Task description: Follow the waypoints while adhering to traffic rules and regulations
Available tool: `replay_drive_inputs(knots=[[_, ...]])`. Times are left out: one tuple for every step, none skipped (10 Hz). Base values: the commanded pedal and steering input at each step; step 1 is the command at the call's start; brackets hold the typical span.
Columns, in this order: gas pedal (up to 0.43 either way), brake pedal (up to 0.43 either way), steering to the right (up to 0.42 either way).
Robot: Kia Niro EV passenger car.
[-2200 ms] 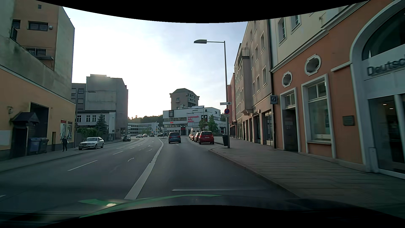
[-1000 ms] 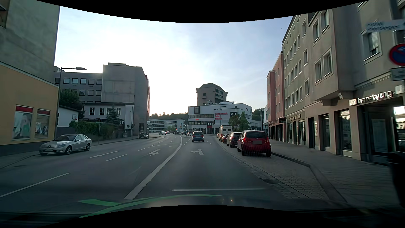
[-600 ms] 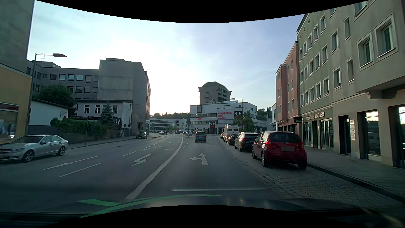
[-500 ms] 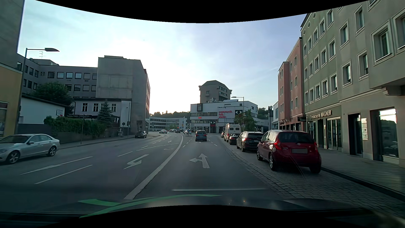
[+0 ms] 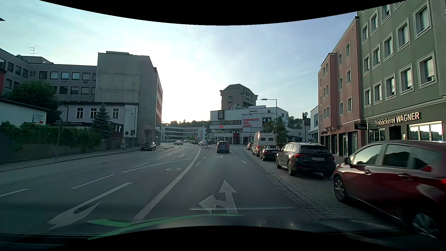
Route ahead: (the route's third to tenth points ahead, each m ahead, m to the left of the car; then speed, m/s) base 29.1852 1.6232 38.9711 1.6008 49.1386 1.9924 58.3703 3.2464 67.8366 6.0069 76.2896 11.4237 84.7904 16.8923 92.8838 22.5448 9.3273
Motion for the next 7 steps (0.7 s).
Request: replay_drive_inputs(knots=[[0.138,0.000,0.000],[0.138,0.000,0.000],[0.138,0.000,0.000],[0.130,0.000,0.001],[0.110,0.000,0.001],[0.059,0.000,0.001],[0.000,0.000,0.001]])
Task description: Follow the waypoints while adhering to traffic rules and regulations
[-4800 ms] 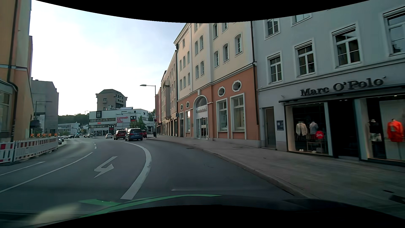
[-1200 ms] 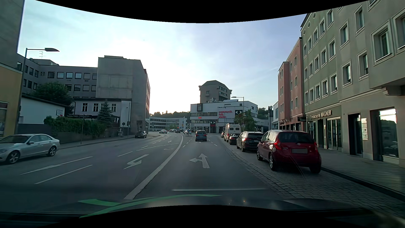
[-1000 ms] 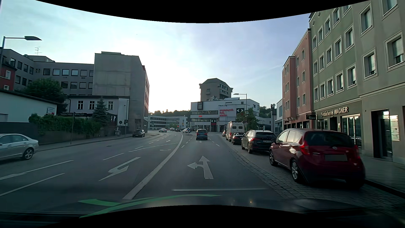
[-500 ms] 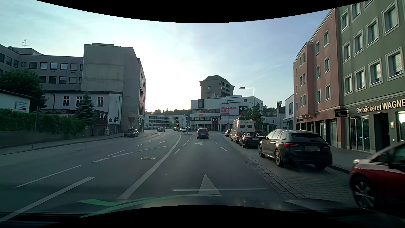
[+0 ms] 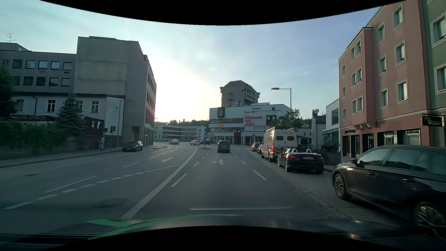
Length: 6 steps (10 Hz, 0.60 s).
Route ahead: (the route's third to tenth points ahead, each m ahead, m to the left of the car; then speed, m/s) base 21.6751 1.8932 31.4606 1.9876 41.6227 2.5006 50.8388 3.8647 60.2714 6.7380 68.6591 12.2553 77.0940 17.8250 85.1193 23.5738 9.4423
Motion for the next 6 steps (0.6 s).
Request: replay_drive_inputs(knots=[[0.000,0.000,0.001],[0.000,0.000,0.000],[0.000,0.000,0.000],[0.000,0.000,0.000],[0.000,0.000,0.000],[0.000,0.000,-0.002]])
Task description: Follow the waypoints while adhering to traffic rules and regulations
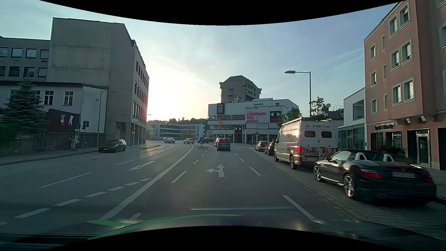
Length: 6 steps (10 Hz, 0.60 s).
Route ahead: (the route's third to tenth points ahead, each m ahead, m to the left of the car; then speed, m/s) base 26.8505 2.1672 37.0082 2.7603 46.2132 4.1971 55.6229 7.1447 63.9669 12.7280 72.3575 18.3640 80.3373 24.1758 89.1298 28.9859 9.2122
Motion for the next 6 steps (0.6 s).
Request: replay_drive_inputs(knots=[[0.000,0.000,-0.002],[0.000,0.000,-0.002],[0.000,0.000,-0.003],[0.000,0.000,-0.002],[0.000,0.000,-0.003],[0.000,0.000,-0.002]])
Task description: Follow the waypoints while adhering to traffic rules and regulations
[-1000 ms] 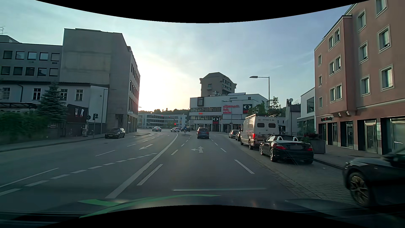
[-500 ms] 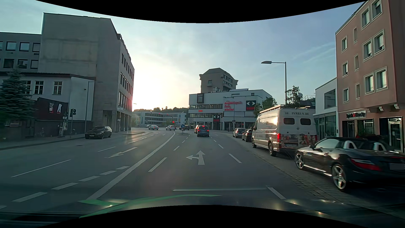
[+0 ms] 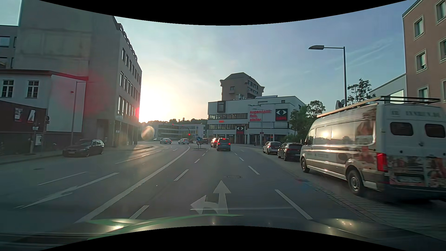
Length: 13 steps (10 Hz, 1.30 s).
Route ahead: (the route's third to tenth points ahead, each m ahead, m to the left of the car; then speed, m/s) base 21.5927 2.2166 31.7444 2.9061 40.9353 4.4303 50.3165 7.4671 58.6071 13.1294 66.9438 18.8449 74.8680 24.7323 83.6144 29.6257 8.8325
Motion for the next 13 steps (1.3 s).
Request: replay_drive_inputs(knots=[[0.000,0.000,-0.002],[0.000,0.000,-0.002],[0.000,0.000,-0.002],[0.000,0.000,-0.002],[0.000,0.000,-0.002],[0.000,0.000,0.000],[0.000,0.000,0.000],[0.000,0.000,0.000],[0.000,0.000,0.000],[0.000,0.000,0.000],[0.000,0.000,0.000],[0.000,0.000,0.000],[0.000,0.006,0.001]])
